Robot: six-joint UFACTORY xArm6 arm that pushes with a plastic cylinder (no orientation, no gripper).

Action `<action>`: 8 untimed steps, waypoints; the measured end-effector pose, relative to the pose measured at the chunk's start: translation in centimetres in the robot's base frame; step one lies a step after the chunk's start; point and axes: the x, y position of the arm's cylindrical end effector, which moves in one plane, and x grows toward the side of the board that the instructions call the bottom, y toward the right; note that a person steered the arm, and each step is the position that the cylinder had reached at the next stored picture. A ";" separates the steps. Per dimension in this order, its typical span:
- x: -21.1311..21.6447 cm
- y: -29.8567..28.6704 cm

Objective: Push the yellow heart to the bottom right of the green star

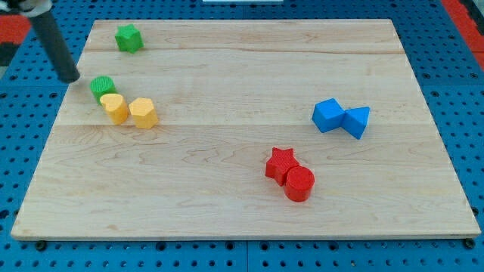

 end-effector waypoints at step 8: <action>-2.1 18.9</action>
